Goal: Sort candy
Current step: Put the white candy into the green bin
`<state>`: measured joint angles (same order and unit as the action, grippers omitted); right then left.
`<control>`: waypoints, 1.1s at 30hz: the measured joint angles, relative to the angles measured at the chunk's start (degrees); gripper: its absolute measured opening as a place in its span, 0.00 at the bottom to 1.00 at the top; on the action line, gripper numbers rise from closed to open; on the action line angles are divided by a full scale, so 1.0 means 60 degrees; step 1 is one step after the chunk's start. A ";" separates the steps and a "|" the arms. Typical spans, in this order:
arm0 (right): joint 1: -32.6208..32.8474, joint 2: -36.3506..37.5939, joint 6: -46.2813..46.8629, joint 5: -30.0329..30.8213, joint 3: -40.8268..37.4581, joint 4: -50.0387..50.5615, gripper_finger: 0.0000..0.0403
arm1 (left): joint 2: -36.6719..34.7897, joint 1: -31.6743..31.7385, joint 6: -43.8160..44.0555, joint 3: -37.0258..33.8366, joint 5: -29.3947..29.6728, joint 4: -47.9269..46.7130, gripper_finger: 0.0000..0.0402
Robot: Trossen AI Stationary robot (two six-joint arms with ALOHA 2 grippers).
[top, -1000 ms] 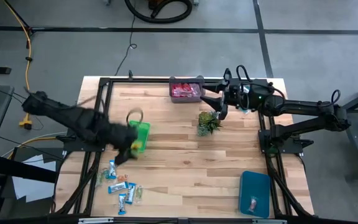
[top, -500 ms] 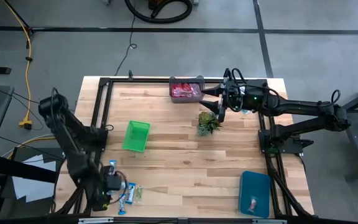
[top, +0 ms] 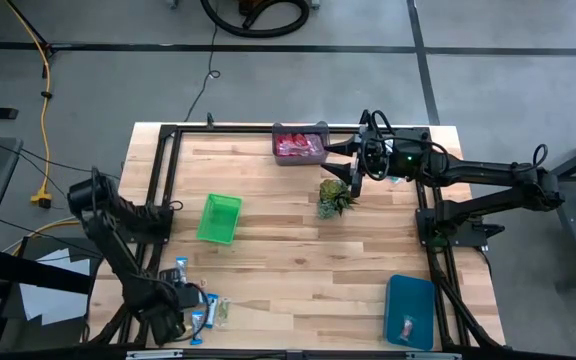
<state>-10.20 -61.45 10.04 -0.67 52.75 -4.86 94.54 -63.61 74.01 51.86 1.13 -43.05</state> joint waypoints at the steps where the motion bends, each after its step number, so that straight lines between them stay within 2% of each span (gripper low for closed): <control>1: 0.0000 0.0000 0.0001 0.0000 0.0000 0.0001 0.62 | 0.0118 0.0000 0.0055 0.0003 -0.0119 0.0004 0.51; 6: 0.0000 0.0000 0.0000 0.0000 0.0000 0.0000 0.62 | 0.0554 0.0015 0.0454 0.0057 -0.0601 -0.0015 0.50; 8: 0.0000 0.0000 0.0000 0.0000 0.0000 0.0000 0.62 | 0.0554 0.0035 0.0696 0.0050 -0.0666 0.0010 0.47; 11: 0.0000 0.0000 0.0001 0.0000 0.0000 0.0000 0.62 | 0.0304 0.0127 0.1002 -0.0014 -0.0844 0.0064 0.33; 14: 0.0000 0.0000 0.0013 0.0000 0.0000 0.0002 0.62 | -0.0306 0.0109 0.1166 -0.0012 -0.0966 0.0287 0.10; 15: 0.0000 0.0000 0.0018 0.0000 0.0000 0.0000 0.62 | -0.0558 0.0109 0.1217 -0.0005 -0.0957 0.0333 0.05; 19: 0.0000 0.0000 0.0025 0.0000 0.0000 0.0000 0.62 | -0.1820 0.0117 0.1140 -0.0012 -0.0512 0.0331 0.03; 23: 0.0000 0.0000 0.0029 0.0000 0.0000 0.0000 0.62 | -0.3592 0.0459 0.0697 -0.0012 0.0272 0.0335 0.01; 26: 0.0000 0.0000 0.0021 0.0000 0.0000 0.0000 0.62 | -0.4980 0.1159 0.0038 0.0003 0.1432 0.0292 0.00; 30: 0.0000 0.0000 0.0041 0.0000 0.0000 0.0000 0.62 | -0.6308 0.2921 -0.1443 0.0003 0.3498 -0.0118 0.00; 33: 0.0000 0.0000 0.0065 0.0000 0.0000 0.0000 0.62 | -0.6806 0.4632 -0.3076 0.0003 0.4350 -0.0136 0.00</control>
<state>-10.20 -61.45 10.43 -0.67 52.75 -4.86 53.71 -35.82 55.55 51.88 27.23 -43.86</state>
